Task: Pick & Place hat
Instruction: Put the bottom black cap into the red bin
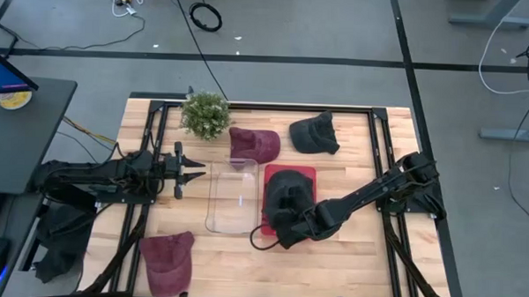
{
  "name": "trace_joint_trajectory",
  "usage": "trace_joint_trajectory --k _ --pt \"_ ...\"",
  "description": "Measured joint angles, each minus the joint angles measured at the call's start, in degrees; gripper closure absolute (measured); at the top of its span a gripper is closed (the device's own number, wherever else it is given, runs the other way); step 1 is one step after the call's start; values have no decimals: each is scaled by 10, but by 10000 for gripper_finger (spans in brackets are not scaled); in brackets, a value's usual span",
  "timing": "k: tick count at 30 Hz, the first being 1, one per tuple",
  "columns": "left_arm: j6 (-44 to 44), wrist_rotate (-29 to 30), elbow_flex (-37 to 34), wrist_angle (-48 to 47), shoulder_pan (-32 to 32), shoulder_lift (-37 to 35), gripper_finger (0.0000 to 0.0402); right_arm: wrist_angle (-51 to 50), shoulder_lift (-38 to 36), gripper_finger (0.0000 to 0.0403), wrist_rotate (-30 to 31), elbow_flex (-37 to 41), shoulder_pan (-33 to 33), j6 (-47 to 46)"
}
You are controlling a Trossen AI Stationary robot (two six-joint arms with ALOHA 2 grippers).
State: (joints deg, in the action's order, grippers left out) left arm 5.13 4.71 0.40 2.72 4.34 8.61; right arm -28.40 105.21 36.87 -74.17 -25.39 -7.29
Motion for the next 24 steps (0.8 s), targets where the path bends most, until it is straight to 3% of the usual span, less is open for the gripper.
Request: trace_joint_trajectory --k 6,11,18,24 --pt "0 0 0 0 0 0 287 37 15 243 -22 5 6 7" --pt "0 0 0 -1 0 0 287 81 15 256 -47 55 20 4" --pt "0 0 0 0 0 0 287 107 13 280 -193 100 61 -30" --pt "0 0 0 0 0 0 287 119 7 294 -198 102 62 -27"
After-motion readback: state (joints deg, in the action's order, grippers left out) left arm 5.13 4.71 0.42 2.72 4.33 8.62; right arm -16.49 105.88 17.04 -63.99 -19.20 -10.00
